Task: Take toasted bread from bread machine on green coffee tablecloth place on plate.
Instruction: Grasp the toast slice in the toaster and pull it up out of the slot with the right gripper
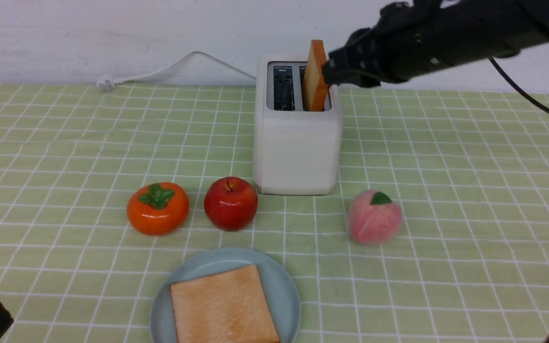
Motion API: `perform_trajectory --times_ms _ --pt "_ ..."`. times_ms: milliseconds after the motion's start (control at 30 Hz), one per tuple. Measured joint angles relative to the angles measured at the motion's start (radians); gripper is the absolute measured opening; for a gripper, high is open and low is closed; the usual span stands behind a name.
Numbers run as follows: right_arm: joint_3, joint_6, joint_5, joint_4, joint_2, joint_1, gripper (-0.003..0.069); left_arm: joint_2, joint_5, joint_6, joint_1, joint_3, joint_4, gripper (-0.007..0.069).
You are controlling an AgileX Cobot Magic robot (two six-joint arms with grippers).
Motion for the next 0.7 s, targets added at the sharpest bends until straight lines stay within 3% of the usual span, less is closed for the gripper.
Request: perform_trajectory --times_ms 200,233,333,467,700 --pt "-0.196 0.179 -0.052 -0.164 0.199 0.000 0.0400 0.000 -0.001 0.001 0.000 0.000 0.000 -0.0013" --pt "-0.233 0.217 -0.076 -0.239 0.244 0.000 0.0479 0.000 -0.001 0.001 0.000 0.000 0.000 -0.0013" --pt "-0.257 0.270 -0.119 -0.334 0.290 0.000 0.0532 0.000 -0.001 0.001 0.000 0.000 0.001 -0.0013" --pt "-0.261 0.345 -0.154 -0.411 0.321 0.000 0.0526 0.000 -0.003 0.001 0.000 0.000 0.003 -0.0013" --pt "-0.262 0.369 -0.160 -0.427 0.354 0.000 0.0360 0.000 -0.011 0.002 0.000 0.005 0.026 -0.0013"
